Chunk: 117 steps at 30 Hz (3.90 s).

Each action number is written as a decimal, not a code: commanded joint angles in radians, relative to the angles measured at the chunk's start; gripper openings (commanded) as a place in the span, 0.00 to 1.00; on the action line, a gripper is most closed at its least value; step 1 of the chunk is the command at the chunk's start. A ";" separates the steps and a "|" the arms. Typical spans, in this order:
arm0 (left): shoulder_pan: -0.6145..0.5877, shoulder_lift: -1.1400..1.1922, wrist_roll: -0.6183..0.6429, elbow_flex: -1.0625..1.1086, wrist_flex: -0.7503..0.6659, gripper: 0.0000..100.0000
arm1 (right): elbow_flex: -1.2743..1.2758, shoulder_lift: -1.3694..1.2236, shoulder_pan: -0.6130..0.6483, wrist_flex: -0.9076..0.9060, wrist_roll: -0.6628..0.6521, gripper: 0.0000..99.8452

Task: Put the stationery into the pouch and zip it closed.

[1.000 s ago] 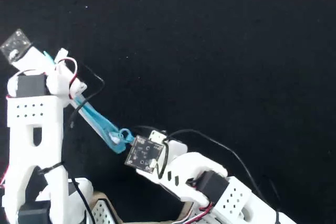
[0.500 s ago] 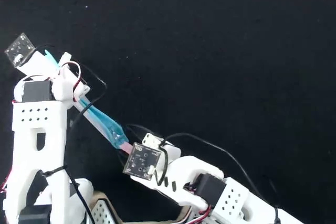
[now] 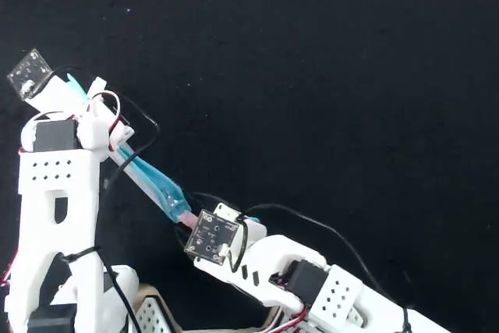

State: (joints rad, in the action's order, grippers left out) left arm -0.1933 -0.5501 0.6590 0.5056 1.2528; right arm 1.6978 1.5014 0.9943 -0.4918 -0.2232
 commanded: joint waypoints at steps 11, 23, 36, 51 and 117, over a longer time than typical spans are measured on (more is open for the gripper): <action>-0.022 0.014 -0.015 -0.013 -0.021 0.03 | -0.148 -0.344 0.011 0.150 0.083 0.19; -0.022 0.014 -0.017 -0.005 -0.021 0.03 | -0.229 -0.417 0.008 0.163 0.091 0.06; -0.027 0.014 -0.014 -0.015 -0.026 0.03 | -0.203 -0.418 -0.127 0.094 -0.040 0.01; -0.031 0.014 -0.014 -0.015 -0.029 0.03 | -0.202 -0.424 -0.043 -0.140 -0.157 0.01; 0.090 0.014 -0.184 0.154 -0.080 0.03 | -0.260 -0.417 -0.014 -0.075 -0.054 0.03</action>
State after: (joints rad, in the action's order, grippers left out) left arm -0.1028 -0.5424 0.4672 0.6989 1.2022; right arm 1.4830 1.0825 0.9467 -0.5946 -0.3337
